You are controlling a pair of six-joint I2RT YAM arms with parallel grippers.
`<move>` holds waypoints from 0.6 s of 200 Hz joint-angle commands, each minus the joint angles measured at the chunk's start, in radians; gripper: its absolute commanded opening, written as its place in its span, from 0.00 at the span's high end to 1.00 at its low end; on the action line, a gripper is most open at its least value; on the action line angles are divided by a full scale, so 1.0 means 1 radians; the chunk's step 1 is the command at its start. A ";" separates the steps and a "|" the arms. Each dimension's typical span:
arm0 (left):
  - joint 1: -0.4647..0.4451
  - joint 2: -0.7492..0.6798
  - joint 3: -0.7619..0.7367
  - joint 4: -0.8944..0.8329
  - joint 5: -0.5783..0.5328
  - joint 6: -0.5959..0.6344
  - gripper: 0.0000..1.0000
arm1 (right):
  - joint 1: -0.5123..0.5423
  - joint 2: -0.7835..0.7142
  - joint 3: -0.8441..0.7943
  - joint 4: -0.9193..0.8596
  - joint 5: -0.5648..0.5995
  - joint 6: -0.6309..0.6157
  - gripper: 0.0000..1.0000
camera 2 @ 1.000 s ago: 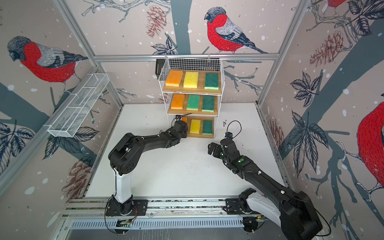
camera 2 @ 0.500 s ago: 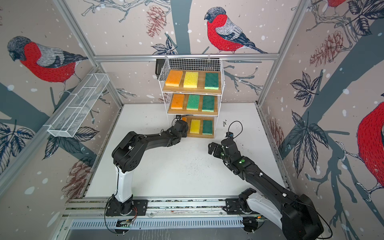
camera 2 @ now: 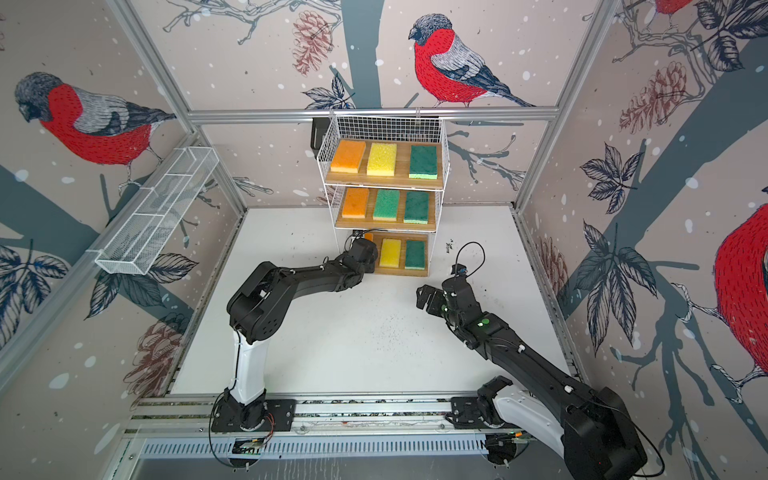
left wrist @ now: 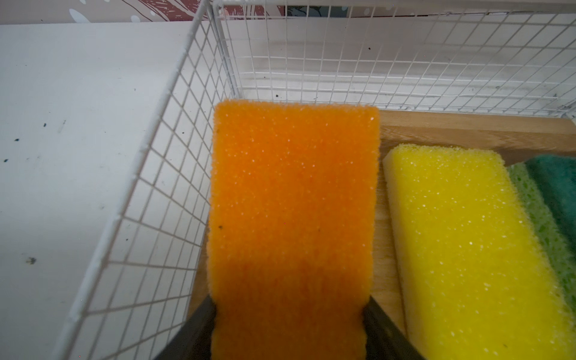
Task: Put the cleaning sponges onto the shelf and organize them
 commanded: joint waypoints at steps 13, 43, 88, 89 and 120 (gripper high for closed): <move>0.003 0.007 0.013 -0.010 -0.018 0.011 0.38 | 0.000 0.007 -0.001 0.041 0.006 0.008 0.01; 0.004 0.008 0.016 -0.019 -0.018 0.023 0.38 | -0.001 0.003 -0.006 0.040 0.003 0.009 0.01; 0.006 0.018 0.025 -0.011 -0.009 0.036 0.38 | 0.000 -0.011 -0.013 0.040 0.004 0.015 0.01; 0.006 0.019 0.025 -0.011 -0.010 0.037 0.38 | -0.001 -0.012 -0.013 0.040 0.005 0.015 0.01; 0.005 0.027 0.034 -0.007 -0.007 0.040 0.37 | -0.001 -0.015 -0.015 0.038 0.010 0.015 0.01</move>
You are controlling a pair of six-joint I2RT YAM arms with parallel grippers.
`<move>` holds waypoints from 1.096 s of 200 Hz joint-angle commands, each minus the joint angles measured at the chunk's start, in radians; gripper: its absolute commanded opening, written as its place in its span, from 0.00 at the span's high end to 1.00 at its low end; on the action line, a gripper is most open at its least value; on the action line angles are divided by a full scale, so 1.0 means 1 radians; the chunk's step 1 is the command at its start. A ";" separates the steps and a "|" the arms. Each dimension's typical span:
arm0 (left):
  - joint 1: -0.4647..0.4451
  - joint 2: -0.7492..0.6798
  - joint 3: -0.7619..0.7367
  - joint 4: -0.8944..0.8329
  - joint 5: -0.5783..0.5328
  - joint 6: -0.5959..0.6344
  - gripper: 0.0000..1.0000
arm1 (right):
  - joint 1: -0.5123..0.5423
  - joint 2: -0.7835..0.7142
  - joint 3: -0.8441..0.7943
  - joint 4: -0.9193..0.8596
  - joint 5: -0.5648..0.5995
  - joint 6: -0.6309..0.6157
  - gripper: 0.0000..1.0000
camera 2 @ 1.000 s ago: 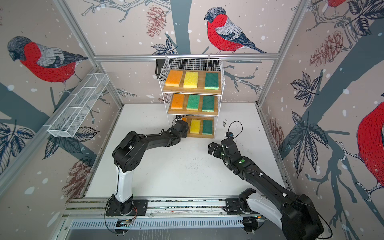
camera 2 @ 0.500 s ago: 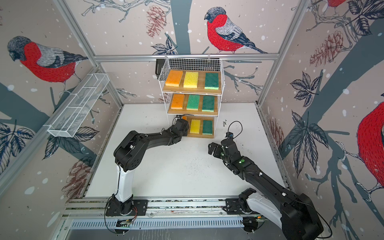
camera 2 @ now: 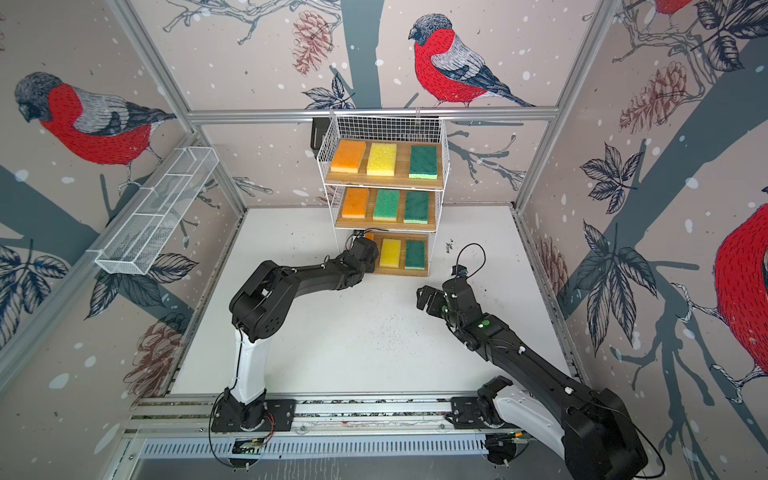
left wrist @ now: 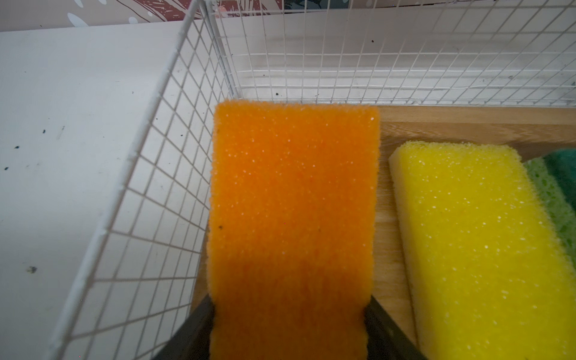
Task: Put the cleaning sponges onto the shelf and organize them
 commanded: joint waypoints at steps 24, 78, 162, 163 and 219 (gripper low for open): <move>0.002 0.018 0.028 -0.001 -0.011 0.013 0.37 | -0.001 -0.002 -0.001 0.028 0.011 0.012 0.01; 0.004 0.030 0.032 -0.001 -0.023 0.005 0.37 | 0.000 0.001 0.001 0.028 0.012 0.009 0.01; 0.011 0.035 0.023 0.010 -0.023 0.007 0.36 | -0.001 0.007 0.007 0.031 0.008 0.010 0.01; 0.012 0.035 0.023 0.010 -0.024 0.007 0.36 | -0.001 0.007 0.008 0.031 0.008 0.009 0.01; 0.012 0.045 0.025 0.004 -0.014 -0.002 0.35 | -0.001 0.002 0.007 0.026 0.004 0.016 0.01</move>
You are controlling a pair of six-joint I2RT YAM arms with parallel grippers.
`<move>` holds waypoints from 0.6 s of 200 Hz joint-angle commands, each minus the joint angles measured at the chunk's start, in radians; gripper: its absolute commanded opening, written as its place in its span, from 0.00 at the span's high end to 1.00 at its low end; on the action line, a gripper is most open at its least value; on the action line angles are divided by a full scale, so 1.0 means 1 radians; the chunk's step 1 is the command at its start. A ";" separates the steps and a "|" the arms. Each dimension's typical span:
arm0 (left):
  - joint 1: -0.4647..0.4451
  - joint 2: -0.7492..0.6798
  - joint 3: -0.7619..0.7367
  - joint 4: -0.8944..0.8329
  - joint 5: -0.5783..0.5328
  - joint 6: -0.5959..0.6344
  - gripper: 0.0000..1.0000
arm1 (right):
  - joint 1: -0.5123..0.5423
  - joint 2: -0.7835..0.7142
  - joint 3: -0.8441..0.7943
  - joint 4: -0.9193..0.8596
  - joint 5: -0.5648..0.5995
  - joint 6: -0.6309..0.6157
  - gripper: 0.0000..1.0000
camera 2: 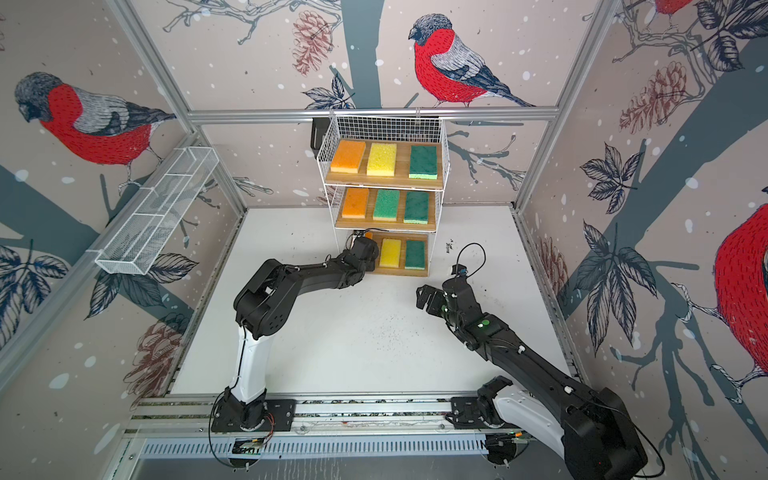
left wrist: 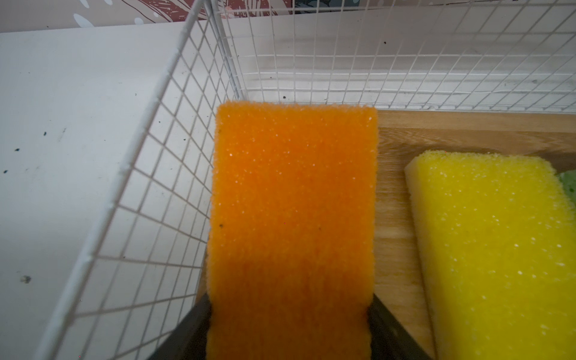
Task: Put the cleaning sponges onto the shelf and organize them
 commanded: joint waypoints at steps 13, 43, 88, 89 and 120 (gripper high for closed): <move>0.002 0.011 0.000 -0.007 0.002 -0.004 0.34 | -0.001 -0.005 0.004 0.015 0.005 0.015 0.01; 0.003 0.011 0.002 -0.006 0.002 -0.007 0.34 | -0.001 -0.006 0.004 0.013 0.006 0.016 0.01; 0.002 0.017 0.009 -0.018 -0.002 -0.011 0.31 | -0.001 -0.004 0.006 0.014 0.007 0.014 0.01; 0.002 0.017 0.008 -0.017 -0.002 -0.011 0.31 | 0.000 -0.004 0.006 0.013 0.007 0.014 0.01; 0.002 0.019 0.007 -0.020 0.003 -0.011 0.31 | -0.001 -0.002 0.004 0.015 0.008 0.014 0.01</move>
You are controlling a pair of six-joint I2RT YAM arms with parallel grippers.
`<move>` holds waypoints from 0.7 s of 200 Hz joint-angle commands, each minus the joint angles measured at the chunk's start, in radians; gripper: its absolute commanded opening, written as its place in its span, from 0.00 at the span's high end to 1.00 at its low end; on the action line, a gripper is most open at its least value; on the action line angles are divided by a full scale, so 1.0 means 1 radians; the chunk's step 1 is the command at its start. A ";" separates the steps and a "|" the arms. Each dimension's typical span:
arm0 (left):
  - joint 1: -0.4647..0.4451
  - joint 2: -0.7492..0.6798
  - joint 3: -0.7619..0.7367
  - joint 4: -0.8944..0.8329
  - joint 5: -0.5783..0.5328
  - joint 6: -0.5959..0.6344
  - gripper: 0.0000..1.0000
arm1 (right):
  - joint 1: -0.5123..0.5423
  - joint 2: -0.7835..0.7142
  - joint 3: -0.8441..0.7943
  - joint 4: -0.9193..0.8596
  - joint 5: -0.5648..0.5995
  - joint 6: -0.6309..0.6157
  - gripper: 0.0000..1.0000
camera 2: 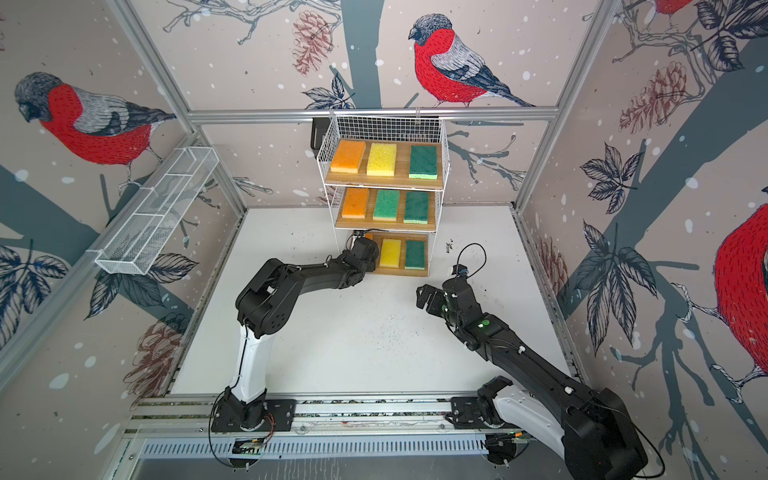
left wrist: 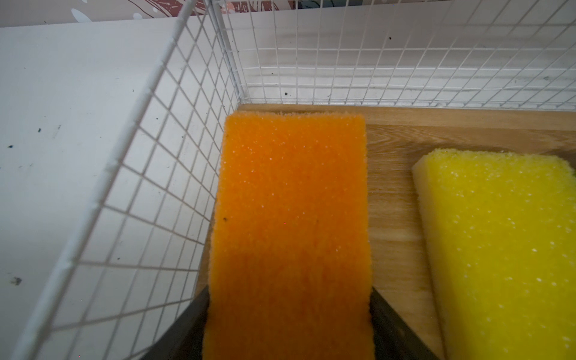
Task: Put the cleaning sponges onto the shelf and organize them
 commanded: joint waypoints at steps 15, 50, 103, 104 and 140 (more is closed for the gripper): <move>0.001 0.004 0.005 -0.030 0.005 -0.009 0.31 | -0.001 0.002 0.004 0.016 0.006 -0.003 0.01; 0.002 -0.002 0.003 -0.031 0.015 -0.015 0.30 | -0.001 -0.003 0.005 0.014 0.008 -0.003 0.01; 0.002 -0.007 0.006 -0.045 0.011 -0.024 0.28 | -0.001 -0.004 0.004 0.015 0.008 -0.006 0.01; 0.002 -0.007 0.006 -0.046 0.011 -0.024 0.28 | -0.001 -0.004 0.004 0.014 0.009 -0.006 0.01; 0.002 -0.017 0.012 -0.058 0.010 -0.030 0.26 | 0.000 -0.009 0.004 0.014 0.008 -0.006 0.01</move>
